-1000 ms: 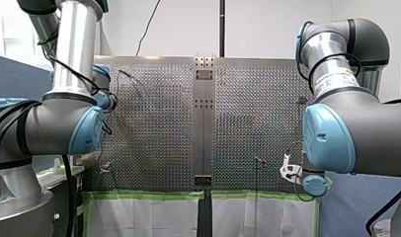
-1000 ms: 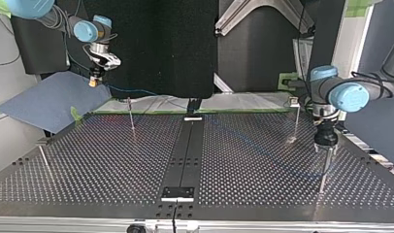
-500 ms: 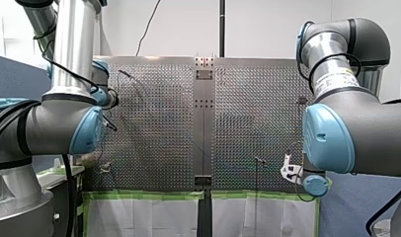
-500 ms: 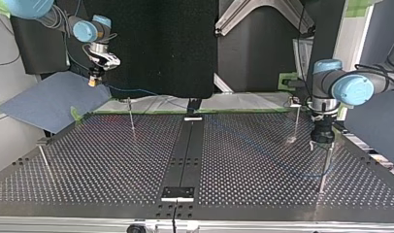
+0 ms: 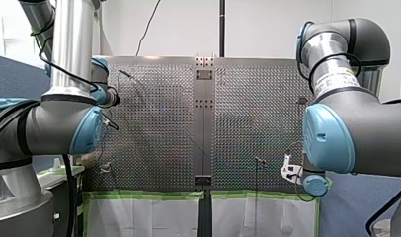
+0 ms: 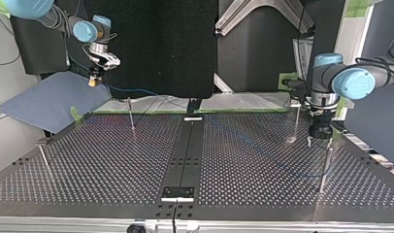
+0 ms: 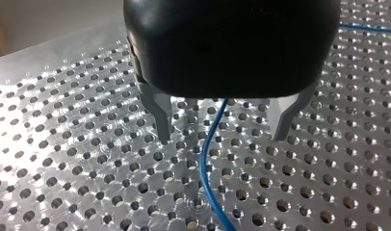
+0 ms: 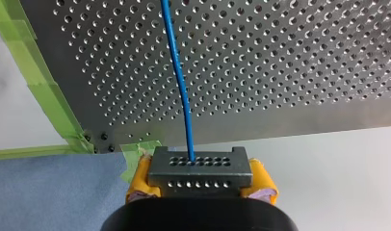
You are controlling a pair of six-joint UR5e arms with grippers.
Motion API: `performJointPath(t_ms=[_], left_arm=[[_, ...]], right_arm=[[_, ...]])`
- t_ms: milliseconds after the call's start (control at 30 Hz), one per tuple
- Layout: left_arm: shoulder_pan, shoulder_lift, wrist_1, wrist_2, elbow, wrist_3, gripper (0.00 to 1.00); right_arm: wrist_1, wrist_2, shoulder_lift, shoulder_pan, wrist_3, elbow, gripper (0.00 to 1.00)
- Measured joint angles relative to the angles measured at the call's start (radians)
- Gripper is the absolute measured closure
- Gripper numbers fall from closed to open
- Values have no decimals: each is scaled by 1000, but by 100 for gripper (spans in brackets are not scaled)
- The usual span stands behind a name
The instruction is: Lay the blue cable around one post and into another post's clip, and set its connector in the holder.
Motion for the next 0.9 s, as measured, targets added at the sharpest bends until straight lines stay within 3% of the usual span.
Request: performJointPath(t_ms=[500,900], left_arm=[[6,93,-73,0,-39,22,0],[38,197,-169,-32,-45,110,0]], right_arm=[[3,0,0,-1,0,0,100],[8,0,0,2,1,0,100]])
